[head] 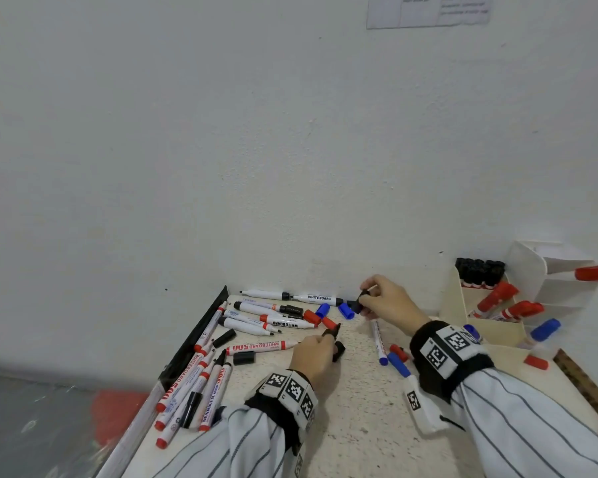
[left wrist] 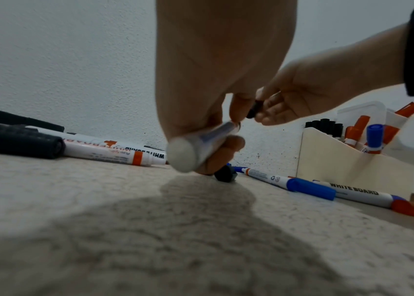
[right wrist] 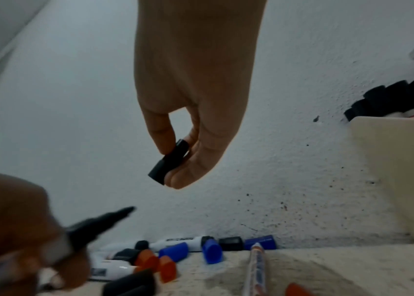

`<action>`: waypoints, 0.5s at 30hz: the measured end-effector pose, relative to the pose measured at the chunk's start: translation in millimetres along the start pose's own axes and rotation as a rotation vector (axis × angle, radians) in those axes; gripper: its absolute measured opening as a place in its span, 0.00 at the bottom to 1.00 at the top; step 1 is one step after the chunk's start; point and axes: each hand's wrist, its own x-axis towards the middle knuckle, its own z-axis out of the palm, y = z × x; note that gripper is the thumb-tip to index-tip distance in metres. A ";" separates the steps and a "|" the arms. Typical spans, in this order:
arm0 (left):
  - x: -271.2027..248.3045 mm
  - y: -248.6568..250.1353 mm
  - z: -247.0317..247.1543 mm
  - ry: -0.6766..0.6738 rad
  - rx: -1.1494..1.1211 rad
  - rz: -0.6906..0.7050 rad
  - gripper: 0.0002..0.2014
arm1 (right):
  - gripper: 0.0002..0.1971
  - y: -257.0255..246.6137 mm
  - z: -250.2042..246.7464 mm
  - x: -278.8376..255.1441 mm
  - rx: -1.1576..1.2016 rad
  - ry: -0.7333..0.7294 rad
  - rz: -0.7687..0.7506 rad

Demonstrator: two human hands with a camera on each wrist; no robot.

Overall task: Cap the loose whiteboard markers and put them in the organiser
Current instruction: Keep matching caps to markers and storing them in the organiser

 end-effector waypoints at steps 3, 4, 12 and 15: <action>-3.1 -2.1 3.8 -0.005 -0.024 0.061 0.13 | 0.09 -2.3 5.2 -12.0 0.029 -0.040 0.008; -4.3 -0.4 4.9 0.002 -0.060 0.052 0.12 | 0.09 -2.1 5.3 -15.6 0.013 -0.049 0.009; -13.0 2.3 10.6 -0.063 0.020 0.171 0.15 | 0.09 10.7 -6.3 -44.2 -0.013 -0.131 0.002; -15.1 -0.3 14.3 -0.035 0.056 0.183 0.19 | 0.01 14.7 -11.8 -51.0 -0.108 -0.159 0.024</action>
